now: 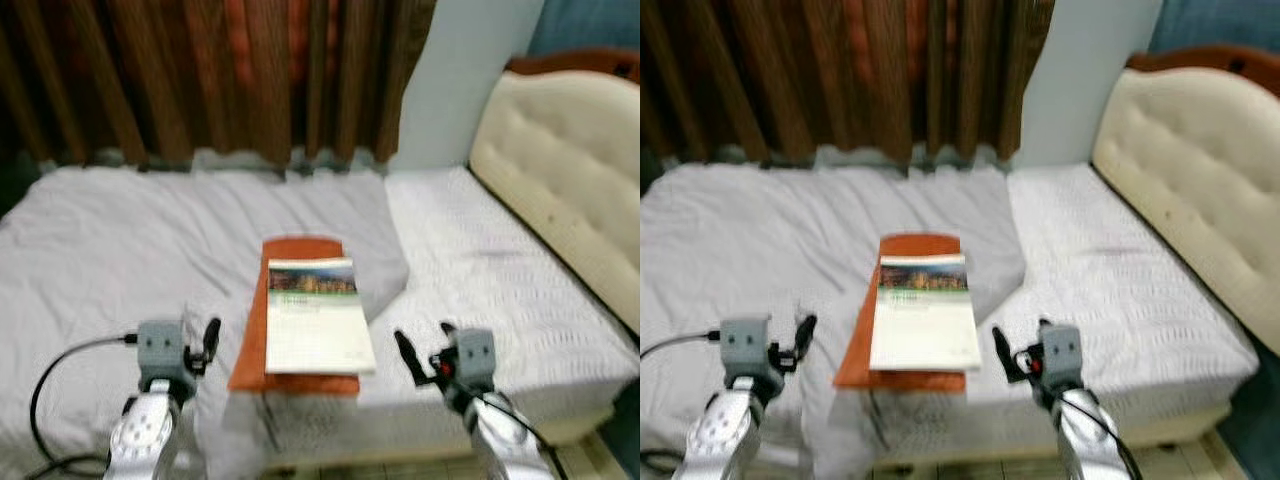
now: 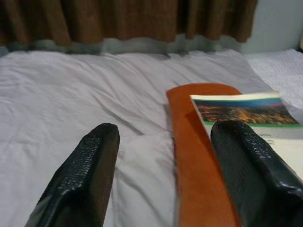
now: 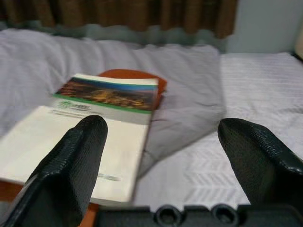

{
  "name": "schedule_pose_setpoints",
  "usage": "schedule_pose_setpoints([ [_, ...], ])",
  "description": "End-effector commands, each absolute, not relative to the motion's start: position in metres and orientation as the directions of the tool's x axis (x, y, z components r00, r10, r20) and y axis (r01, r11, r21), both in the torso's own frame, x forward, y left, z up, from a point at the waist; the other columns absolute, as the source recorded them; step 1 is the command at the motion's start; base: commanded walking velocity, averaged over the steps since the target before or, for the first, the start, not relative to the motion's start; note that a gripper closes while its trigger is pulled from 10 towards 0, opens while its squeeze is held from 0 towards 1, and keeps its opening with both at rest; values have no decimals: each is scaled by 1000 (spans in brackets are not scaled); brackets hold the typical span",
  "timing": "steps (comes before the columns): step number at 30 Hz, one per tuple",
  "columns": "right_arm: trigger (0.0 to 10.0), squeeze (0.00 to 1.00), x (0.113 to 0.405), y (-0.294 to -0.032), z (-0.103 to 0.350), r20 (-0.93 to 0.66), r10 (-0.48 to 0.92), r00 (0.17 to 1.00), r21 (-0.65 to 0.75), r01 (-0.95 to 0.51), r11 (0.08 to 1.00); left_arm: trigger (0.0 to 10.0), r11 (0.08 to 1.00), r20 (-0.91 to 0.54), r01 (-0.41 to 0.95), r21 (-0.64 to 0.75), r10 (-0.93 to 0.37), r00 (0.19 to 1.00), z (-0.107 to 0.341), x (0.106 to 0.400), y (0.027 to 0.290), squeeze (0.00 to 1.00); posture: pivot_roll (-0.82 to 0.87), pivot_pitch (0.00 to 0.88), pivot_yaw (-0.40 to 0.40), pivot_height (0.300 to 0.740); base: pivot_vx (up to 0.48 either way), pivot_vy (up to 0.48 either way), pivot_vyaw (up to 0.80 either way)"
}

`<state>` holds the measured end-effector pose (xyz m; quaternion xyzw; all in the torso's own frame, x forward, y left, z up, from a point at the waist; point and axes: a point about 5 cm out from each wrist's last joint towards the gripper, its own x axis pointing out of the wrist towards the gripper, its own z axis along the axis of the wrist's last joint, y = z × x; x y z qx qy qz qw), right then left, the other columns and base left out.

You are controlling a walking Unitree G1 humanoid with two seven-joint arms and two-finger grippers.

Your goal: Clean up the room

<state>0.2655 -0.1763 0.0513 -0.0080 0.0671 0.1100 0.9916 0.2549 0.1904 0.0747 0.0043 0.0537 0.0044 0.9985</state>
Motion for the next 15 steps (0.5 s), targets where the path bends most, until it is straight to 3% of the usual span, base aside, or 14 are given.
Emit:
schedule_pose_setpoints([
  [1,10000,0,267,-184,51,-153,208,966,-12,-212,977,10000,1000,-103,12,-10,-12,995,76,259,175,0,50,0,-17,740,454,0,0],
  [15,10000,0,273,-182,50,-168,234,957,-21,-241,970,10000,1000,-117,31,4,-30,993,75,269,165,0,47,0,-16,740,455,0,0],
])
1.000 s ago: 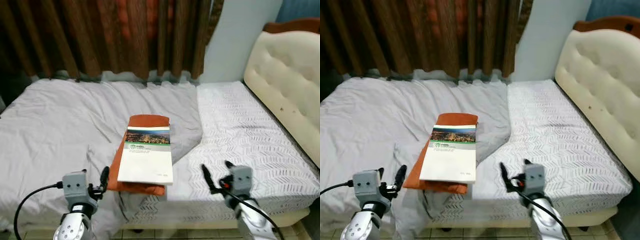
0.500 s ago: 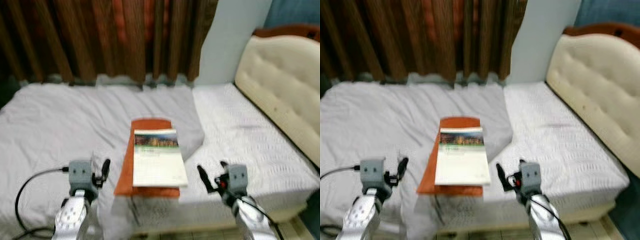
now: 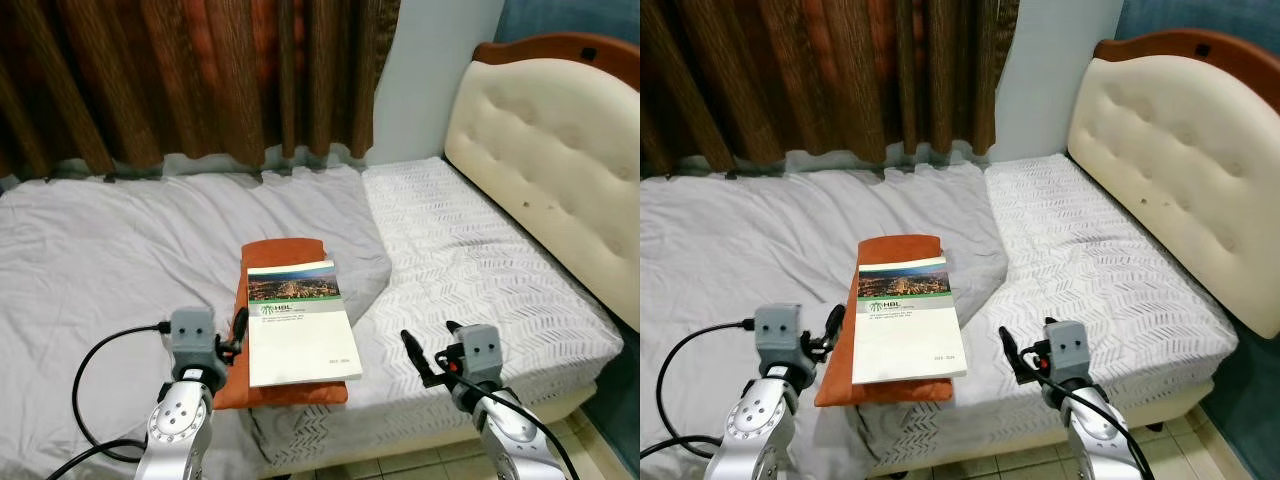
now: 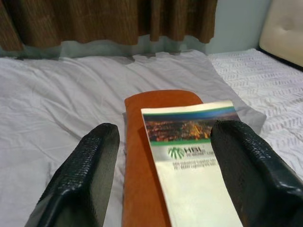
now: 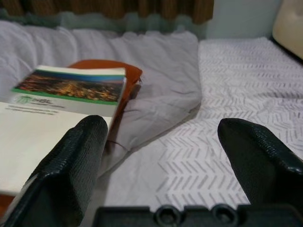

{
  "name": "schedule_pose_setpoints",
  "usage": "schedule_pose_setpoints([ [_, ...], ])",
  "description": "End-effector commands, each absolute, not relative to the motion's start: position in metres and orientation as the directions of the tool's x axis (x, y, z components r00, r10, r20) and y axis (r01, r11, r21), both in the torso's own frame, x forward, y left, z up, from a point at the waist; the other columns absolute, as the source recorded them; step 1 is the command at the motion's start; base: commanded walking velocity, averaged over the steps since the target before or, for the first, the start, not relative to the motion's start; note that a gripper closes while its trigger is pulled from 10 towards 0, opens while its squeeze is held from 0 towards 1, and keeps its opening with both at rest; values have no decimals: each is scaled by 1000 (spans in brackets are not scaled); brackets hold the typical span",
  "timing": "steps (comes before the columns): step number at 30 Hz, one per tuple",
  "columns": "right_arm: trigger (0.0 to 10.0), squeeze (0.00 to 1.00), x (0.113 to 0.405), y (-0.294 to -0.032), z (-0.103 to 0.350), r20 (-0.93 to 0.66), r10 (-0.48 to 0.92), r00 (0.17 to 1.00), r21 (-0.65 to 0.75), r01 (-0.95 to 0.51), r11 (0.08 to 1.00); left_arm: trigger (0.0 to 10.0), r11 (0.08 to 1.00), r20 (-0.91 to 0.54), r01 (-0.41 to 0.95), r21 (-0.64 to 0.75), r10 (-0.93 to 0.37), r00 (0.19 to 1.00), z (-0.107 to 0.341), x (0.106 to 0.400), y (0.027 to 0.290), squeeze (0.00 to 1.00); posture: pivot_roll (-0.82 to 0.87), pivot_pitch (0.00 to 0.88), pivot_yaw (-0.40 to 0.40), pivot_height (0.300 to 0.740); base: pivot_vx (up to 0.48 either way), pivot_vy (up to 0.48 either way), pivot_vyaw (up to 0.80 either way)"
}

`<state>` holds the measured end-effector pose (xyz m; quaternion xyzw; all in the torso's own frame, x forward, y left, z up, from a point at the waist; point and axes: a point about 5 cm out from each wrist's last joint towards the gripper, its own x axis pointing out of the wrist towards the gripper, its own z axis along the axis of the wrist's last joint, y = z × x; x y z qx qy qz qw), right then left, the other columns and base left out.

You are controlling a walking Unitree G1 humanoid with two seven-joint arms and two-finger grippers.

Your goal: Clean up the room

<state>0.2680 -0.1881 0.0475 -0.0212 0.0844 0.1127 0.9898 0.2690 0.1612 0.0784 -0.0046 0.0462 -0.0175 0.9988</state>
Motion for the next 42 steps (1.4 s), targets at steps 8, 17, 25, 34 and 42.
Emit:
schedule_pose_setpoints([
  [8,10000,0,274,-179,49,-169,245,955,-17,-251,968,10000,999,-98,37,-13,-38,994,78,274,162,0,43,0,-8,740,464,0,0],
  [17,10000,0,295,-169,48,-245,311,918,105,-294,950,10000,1000,-67,0,-9,0,998,83,276,169,0,47,0,2,740,410,0,0],
  [25,10000,0,309,-168,36,-360,357,862,244,-283,928,10000,993,-118,106,-45,-111,987,94,288,190,0,102,5,11,740,0,0,0],
  [34,10000,0,323,-180,37,-393,277,877,259,-183,948,10000,970,-179,228,-78,-239,954,105,289,220,0,130,22,8,740,0,0,0],
  [42,10000,0,326,-178,32,-438,283,854,365,-119,923,10000,889,-285,423,-174,-456,843,81,268,189,0,145,23,9,740,0,0,0],
])
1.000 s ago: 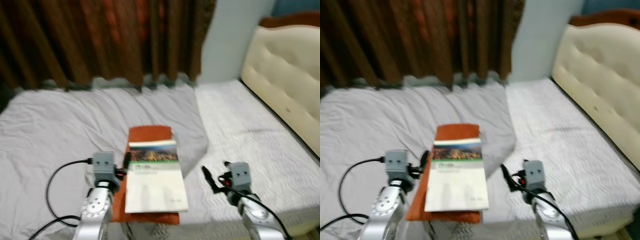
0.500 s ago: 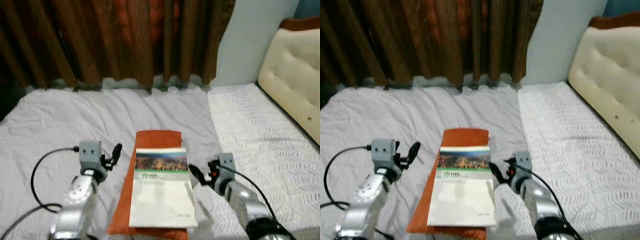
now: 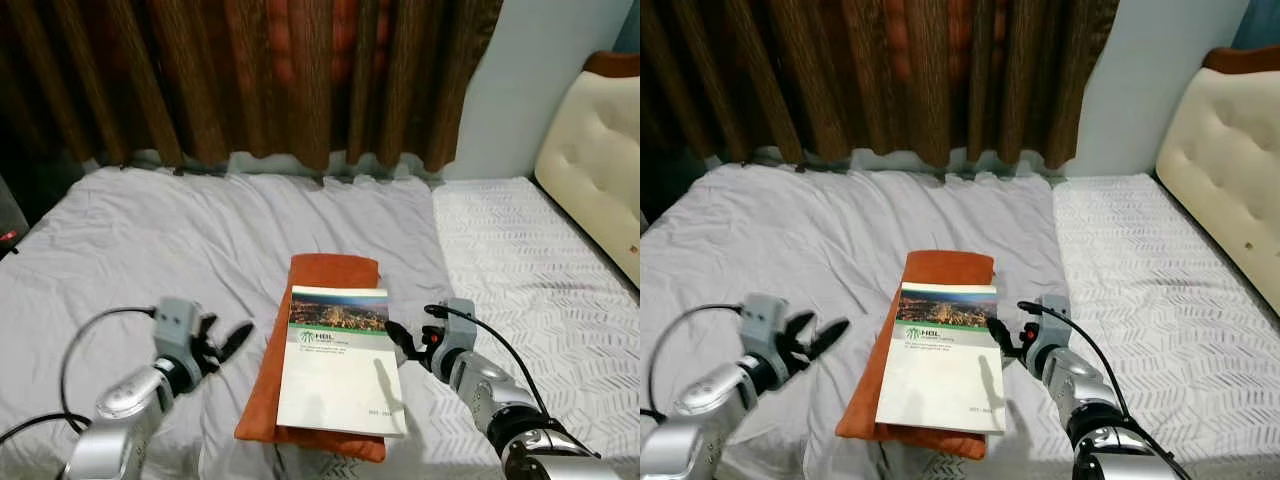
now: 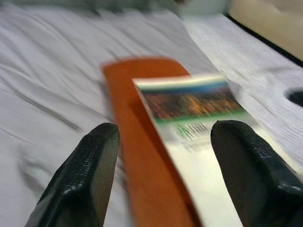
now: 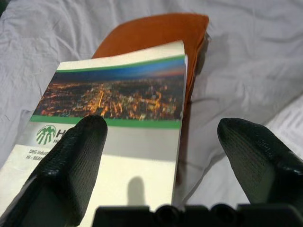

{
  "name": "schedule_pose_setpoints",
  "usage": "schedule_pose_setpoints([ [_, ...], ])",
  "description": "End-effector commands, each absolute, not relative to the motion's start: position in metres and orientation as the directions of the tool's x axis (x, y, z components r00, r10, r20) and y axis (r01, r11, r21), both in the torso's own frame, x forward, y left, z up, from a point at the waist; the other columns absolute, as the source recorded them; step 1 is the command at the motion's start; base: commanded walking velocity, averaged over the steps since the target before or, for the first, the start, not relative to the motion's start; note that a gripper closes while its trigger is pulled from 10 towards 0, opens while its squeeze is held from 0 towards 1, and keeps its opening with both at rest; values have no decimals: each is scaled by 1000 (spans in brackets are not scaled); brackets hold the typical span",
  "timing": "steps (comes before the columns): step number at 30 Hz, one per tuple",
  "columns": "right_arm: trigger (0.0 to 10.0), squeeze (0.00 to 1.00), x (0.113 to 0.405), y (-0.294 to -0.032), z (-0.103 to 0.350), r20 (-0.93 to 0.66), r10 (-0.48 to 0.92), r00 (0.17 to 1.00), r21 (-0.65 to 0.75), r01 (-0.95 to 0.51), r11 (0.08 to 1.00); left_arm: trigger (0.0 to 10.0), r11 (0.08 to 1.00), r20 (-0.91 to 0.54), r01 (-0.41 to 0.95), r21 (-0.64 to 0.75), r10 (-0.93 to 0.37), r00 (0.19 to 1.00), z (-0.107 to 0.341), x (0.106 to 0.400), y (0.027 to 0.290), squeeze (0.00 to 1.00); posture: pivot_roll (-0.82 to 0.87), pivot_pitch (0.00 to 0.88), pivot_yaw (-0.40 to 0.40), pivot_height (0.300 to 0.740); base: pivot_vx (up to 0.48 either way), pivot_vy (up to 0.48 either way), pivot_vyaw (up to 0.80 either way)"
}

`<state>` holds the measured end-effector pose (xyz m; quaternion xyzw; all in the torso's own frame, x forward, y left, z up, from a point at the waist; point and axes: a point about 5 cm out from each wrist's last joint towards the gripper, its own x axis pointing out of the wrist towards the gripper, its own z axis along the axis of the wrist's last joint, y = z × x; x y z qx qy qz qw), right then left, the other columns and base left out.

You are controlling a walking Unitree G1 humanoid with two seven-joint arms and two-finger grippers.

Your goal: Clean up the room

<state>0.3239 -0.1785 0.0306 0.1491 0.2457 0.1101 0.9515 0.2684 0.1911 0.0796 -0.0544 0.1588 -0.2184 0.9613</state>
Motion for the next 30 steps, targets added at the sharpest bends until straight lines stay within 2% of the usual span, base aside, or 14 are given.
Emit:
schedule_pose_setpoints([
  [1,10000,0,325,-177,31,-445,285,849,372,-114,921,10000,890,-302,423,-169,-455,838,78,268,189,0,145,23,12,740,0,0,0],
  [11,10000,0,318,-179,19,-509,240,827,336,-66,940,10000,883,-345,441,-163,-469,813,65,264,179,0,144,18,23,740,0,0,0],
  [30,10000,0,299,-174,-3,-578,240,780,424,36,905,10000,866,-354,477,-152,-498,792,62,267,174,0,131,11,41,740,0,0,0],
])
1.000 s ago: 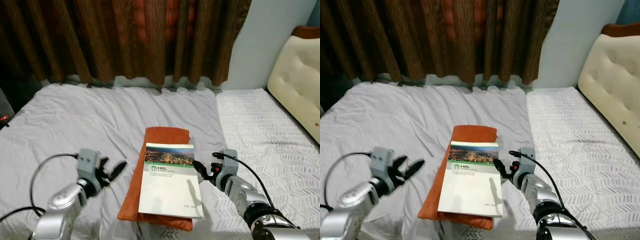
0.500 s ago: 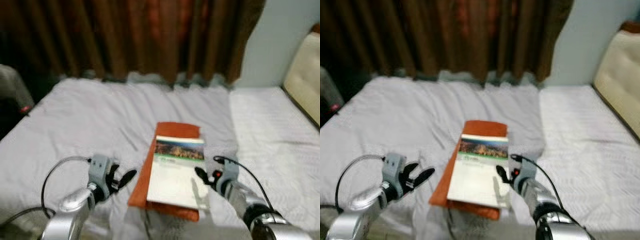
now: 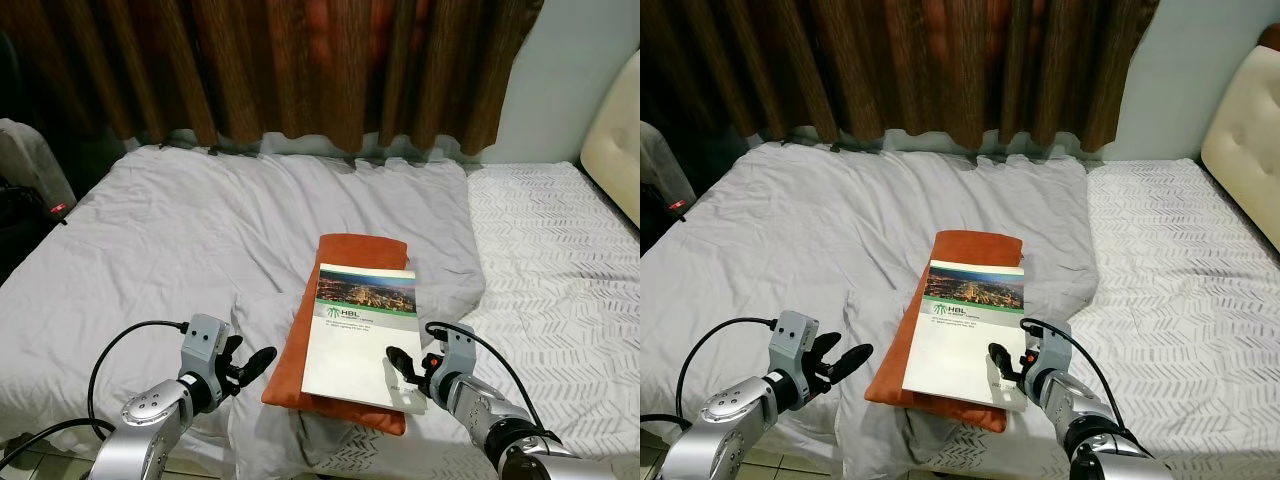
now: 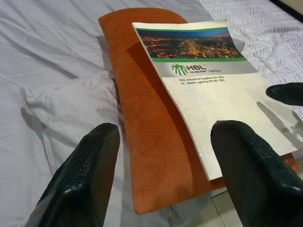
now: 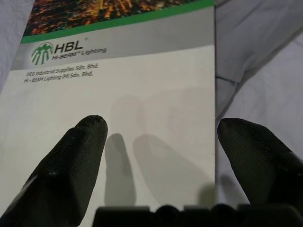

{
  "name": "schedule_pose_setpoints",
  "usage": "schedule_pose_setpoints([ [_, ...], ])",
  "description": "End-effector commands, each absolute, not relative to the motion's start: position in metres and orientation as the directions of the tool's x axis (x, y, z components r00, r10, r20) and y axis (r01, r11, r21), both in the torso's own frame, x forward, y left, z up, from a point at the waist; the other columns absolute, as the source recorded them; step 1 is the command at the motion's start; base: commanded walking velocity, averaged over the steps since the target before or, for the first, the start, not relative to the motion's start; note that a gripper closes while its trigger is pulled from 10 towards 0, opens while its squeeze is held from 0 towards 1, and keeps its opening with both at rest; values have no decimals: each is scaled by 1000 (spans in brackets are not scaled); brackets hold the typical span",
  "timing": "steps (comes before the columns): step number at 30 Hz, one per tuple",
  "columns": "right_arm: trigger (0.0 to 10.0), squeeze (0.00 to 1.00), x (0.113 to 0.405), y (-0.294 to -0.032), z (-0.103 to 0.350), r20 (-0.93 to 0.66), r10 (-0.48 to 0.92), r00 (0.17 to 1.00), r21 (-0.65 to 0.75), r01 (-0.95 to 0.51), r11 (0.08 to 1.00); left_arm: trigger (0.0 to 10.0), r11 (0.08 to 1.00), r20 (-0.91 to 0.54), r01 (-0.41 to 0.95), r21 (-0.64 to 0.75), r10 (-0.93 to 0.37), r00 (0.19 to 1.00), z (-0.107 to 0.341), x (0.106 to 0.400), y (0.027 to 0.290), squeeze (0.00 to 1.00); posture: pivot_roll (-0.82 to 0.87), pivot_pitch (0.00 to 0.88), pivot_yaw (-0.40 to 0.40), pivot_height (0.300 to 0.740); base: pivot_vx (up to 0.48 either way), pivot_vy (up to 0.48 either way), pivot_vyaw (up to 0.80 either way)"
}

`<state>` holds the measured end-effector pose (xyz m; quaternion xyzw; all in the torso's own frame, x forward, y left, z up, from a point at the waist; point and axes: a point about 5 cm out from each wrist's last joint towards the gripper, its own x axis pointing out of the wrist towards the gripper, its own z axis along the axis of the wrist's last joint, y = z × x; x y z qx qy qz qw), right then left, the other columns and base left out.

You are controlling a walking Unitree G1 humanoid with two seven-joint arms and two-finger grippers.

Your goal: Clean up the room

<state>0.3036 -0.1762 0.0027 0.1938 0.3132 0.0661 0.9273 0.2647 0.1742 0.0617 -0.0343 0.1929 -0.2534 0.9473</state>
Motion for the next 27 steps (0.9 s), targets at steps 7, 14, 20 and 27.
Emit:
schedule_pose_setpoints([
  [7,10000,0,314,-183,15,-493,182,851,283,-41,958,10000,868,-351,477,-139,-493,796,63,268,176,0,132,6,39,740,0,0,0],
  [14,10000,0,316,-188,19,-474,154,867,248,-36,968,10000,867,-359,480,-132,-493,792,60,267,176,0,122,0,39,740,0,0,0],
  [20,10000,0,301,-188,1,-545,160,823,345,46,938,10000,862,-359,490,-132,-503,787,59,268,175,0,122,0,46,740,0,0,0],
  [27,10000,0,299,-171,-3,-545,245,802,447,31,894,10000,860,-362,495,-123,-504,785,60,269,176,0,122,0,48,740,0,0,0],
])
